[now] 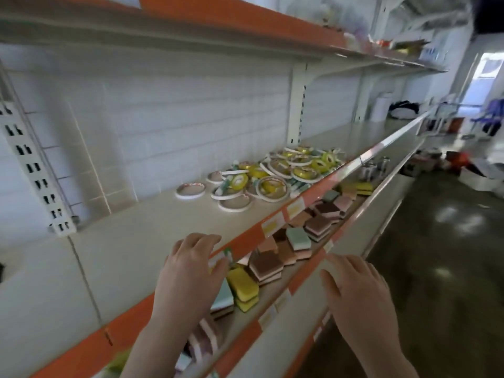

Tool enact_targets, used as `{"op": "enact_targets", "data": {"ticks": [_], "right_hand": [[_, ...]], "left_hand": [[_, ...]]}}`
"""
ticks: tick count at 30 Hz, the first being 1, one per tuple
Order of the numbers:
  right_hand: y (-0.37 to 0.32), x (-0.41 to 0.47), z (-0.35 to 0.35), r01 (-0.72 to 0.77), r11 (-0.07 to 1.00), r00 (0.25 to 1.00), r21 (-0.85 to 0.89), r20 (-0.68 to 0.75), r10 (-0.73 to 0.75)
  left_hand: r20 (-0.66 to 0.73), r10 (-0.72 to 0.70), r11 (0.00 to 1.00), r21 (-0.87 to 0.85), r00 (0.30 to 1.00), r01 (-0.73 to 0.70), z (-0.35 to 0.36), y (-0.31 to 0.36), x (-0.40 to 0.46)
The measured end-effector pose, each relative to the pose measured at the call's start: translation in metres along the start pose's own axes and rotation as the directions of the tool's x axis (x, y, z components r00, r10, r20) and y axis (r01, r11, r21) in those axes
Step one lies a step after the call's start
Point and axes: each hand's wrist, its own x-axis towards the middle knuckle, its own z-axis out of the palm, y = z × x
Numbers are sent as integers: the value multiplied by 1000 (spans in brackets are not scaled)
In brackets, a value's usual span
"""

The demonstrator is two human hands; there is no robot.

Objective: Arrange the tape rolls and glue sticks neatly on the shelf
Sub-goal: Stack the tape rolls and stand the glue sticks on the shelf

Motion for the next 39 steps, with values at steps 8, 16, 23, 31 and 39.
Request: {"op": "enact_targets", "data": {"ticks": [8,16,23,31,39], "right_hand": [[52,136,46,26,999,999,21,-40,-26],[84,260,91,151,983,986,109,-92,-141],[108,370,141,428,884,903,187,-135,-408],[105,448,172,712,682,694,168,-25,-719],[105,462,179,728,630,644,269,48,-764]], "left_hand": [[-21,37,999,2,999,-37,97,39,121],[-47,28,994,104,999,-23,145,61,200],[-136,-187,955,206,973,212,188,80,241],[-258,-349,866,279,901,415,210,101,262],[-306,-421,818,280,854,503,213,101,270]]}}
